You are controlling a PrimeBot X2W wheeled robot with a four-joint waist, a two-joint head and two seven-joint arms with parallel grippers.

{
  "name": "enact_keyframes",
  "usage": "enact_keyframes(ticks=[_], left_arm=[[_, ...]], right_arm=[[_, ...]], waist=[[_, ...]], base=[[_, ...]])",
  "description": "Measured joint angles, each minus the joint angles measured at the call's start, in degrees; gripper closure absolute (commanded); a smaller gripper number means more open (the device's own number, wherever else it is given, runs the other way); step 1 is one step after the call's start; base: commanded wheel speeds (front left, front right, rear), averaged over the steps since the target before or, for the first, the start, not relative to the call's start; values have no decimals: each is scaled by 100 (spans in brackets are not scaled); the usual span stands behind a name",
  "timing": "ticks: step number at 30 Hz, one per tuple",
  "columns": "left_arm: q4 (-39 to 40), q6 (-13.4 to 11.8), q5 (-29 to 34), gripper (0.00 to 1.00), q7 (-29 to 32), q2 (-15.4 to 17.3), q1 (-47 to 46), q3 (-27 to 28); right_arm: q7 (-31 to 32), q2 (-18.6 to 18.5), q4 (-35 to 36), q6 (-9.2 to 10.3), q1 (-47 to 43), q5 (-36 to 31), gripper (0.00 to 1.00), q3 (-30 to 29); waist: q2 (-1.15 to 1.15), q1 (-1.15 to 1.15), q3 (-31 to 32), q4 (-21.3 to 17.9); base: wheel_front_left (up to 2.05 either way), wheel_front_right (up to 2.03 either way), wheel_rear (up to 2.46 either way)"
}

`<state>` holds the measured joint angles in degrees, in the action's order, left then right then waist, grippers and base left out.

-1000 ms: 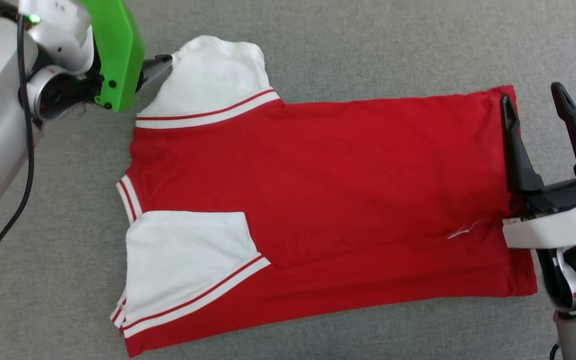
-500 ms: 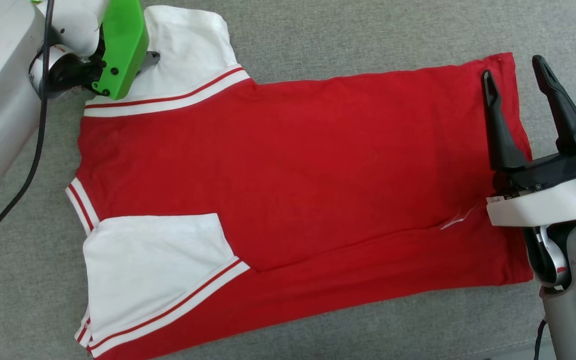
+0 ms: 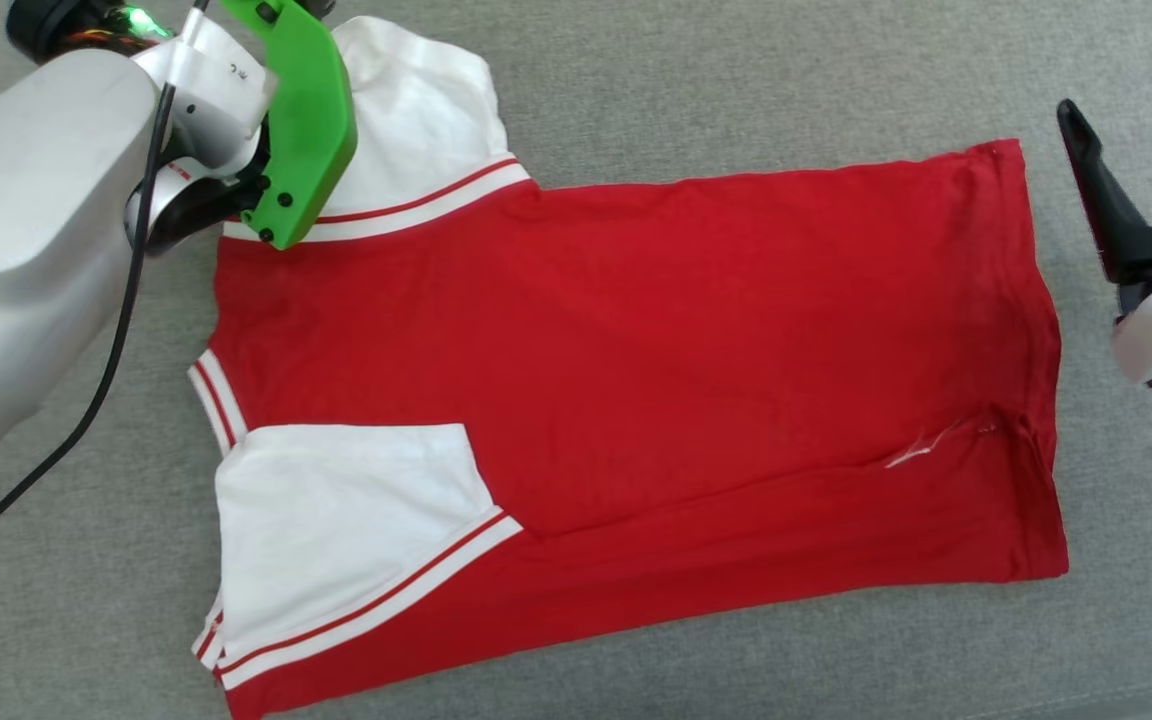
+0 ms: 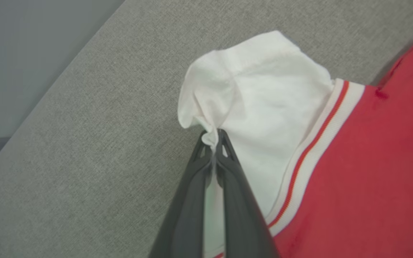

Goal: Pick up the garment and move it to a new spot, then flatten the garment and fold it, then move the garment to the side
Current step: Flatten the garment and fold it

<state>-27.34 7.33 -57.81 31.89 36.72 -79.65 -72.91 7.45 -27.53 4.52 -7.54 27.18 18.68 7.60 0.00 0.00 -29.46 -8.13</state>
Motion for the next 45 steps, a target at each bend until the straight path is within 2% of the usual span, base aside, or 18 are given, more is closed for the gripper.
enact_keyframes(ticks=[3,5,9,15,23,28,29,30,40,45], left_arm=[[180,0,88,100,-215,-3,1,-16],[282,0,122,100,-259,-13,4,-24],[478,0,233,100,-320,-30,4,-34],[638,0,257,100,-438,-92,-29,-43],[745,0,346,100,-536,-156,-96,-48],[734,0,456,100,-604,-159,-98,-51],[726,0,478,100,-612,-158,-96,-51],[720,0,492,100,-613,-157,-95,-51],[647,0,649,100,-945,-82,99,-53],[780,0,670,100,-1246,7,414,-53]], right_arm=[[1332,-780,-110,0,234,772,0,491],[2105,-1170,-172,0,320,1358,0,757],[3161,-1802,-402,0,737,1947,0,1176],[3811,-1830,-957,0,1328,2323,0,1726],[3601,-1492,-1861,3,1873,2326,0,2290],[3441,-1678,-1997,52,1911,2392,0,2769],[3383,-1713,-2014,52,1924,2448,15,2830],[3310,-1737,-2030,52,1940,2484,100,2896],[1902,-1521,-2413,2,1891,2488,100,3066],[1322,-1539,-2392,2,1623,2471,100,3011]], waist=[[0,0,101,125],[0,0,148,206],[0,0,189,378],[0,0,86,558],[0,0,-153,721],[0,0,-230,807],[0,0,-227,812],[0,0,-216,811],[0,0,144,731],[0,0,449,725]], base=[[0,0,0],[0,0,0],[0,0,0],[0,0,0],[0,0,0],[0,0,0],[0,0,0],[0,0,0],[0,0,0],[0,0,0]])
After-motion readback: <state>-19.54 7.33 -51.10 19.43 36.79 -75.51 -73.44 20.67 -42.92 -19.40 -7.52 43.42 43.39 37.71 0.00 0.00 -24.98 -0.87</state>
